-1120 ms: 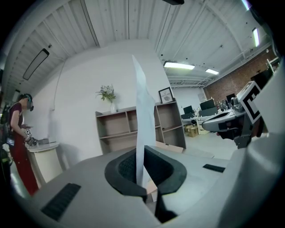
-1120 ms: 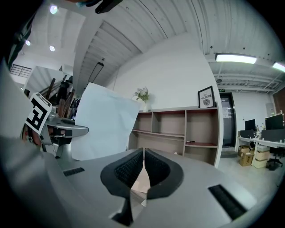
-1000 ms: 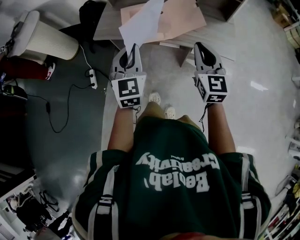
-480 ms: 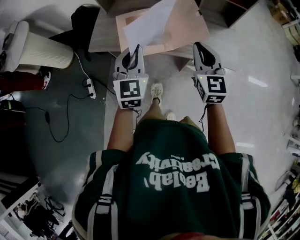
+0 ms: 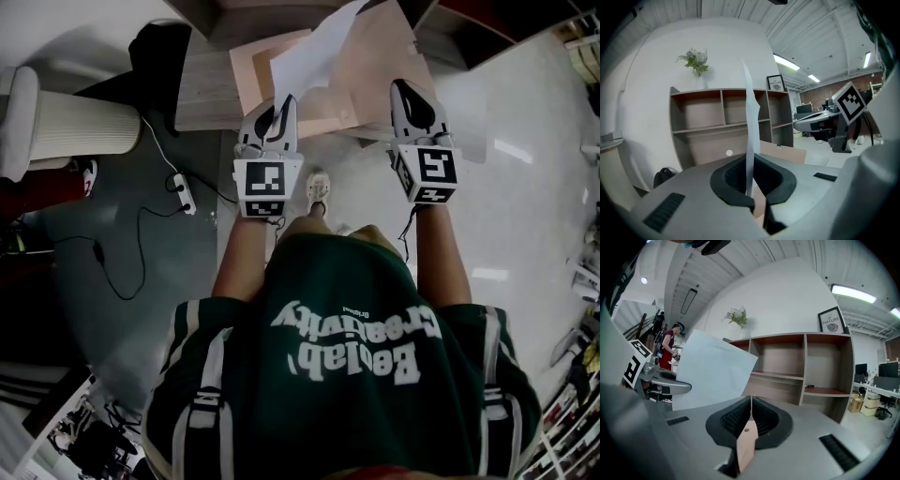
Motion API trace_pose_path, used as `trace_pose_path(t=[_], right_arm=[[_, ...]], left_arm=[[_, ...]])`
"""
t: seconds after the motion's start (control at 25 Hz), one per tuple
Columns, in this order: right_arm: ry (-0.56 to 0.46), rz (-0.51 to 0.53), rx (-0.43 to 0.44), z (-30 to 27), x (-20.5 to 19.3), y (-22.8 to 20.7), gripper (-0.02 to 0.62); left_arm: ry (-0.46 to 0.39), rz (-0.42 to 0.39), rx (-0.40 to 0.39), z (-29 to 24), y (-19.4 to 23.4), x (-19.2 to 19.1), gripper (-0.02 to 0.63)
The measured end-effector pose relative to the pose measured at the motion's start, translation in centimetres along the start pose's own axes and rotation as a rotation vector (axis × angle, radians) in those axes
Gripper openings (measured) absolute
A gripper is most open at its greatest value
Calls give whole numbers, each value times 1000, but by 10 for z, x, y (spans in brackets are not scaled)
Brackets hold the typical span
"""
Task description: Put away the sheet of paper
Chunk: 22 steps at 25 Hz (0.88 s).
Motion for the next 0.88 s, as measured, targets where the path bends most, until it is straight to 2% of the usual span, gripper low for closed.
trace_pose_path(t=[0.28,0.6,0.72,0.88], right_arm=[[43,9,-38,-41,-12,-5,37],[62,8,-97,-66,-22,-16,37],[81,4,-104,-71,-30,-20,37],[105,-7,-103,-82,-43,-30,37]], left_arm=[[47,49,-74,-40,27,-26,18],[86,107,-222,-76,25,-48,18],[108,163,-256,-87,22,-56,18],[209,313,-266,-108,16,-79,18]])
Point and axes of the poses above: the fingertips, and each gripper's own axes: z backward along the fingers, y to its left, x out of its top, the point moved 6 cm from there along z, backward along the fingers, and after that the axes turned 14 degrees about -y, right-handed, at the moved point
